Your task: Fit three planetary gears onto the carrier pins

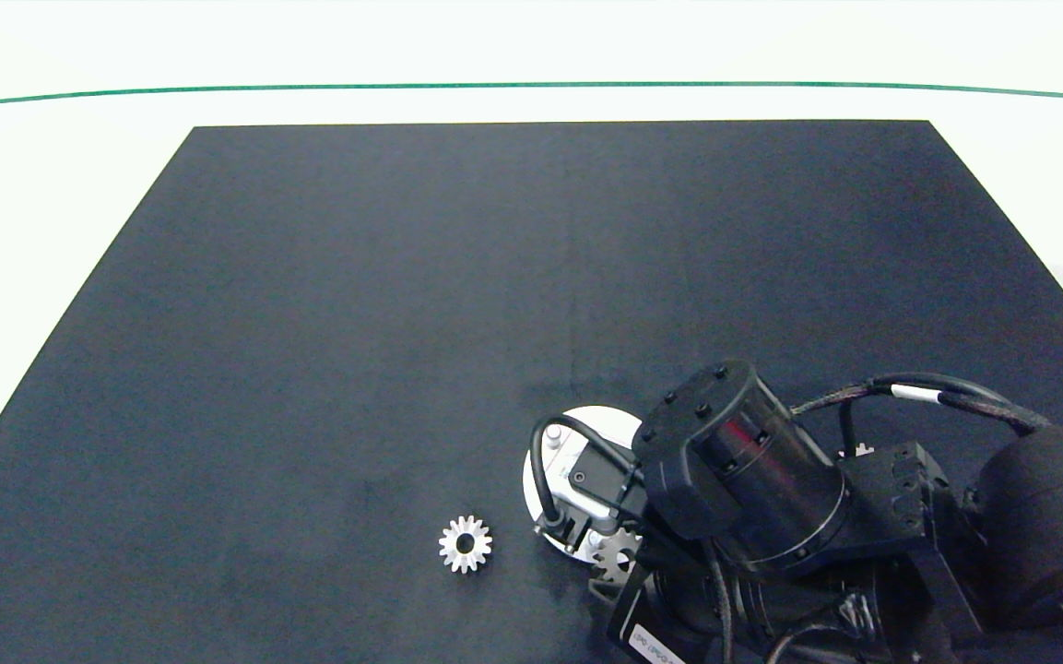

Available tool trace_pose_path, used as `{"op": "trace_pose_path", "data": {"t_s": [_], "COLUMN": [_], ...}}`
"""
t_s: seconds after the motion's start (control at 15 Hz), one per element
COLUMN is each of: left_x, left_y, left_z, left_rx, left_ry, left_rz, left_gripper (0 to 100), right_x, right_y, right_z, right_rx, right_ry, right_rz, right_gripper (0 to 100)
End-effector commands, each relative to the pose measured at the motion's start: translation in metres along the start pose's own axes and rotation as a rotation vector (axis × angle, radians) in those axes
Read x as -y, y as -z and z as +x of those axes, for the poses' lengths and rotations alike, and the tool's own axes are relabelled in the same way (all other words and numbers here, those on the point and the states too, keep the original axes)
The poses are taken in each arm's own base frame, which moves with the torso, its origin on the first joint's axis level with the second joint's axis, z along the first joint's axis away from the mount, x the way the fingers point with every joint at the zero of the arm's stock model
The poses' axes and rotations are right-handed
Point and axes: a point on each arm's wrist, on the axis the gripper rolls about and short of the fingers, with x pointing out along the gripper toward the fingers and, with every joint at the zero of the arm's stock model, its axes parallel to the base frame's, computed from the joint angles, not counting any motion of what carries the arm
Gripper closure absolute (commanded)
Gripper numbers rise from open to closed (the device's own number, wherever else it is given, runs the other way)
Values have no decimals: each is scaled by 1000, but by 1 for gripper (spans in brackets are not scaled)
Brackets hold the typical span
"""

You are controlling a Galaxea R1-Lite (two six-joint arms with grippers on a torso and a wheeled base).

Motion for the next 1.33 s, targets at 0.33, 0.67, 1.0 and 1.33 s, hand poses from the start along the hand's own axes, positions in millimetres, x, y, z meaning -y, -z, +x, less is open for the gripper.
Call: {"op": "trace_pose_path", "data": {"t_s": [0.33, 0.67, 1.0, 1.33], "left_x": [-1, -1, -2, -2], "left_y": [-3, -4, -5, -7], "left_z": [-2, -3, -5, -6], "left_rx": [12, 18, 28, 37], "left_ry": [-3, -4, 1, 1], "left_rz": [0, -1, 0, -1], "left_gripper": [0, 0, 0, 0], "right_x": [3, 3, 3, 4], "right_y": [-7, -13, -15, -14], "right_z": [5, 10, 14, 15], "right_rx": [7, 12, 7, -5], "right_ry": [8, 12, 11, 60], "right_rz": [7, 11, 11, 13], "right_gripper": [90, 90, 90, 90]}}
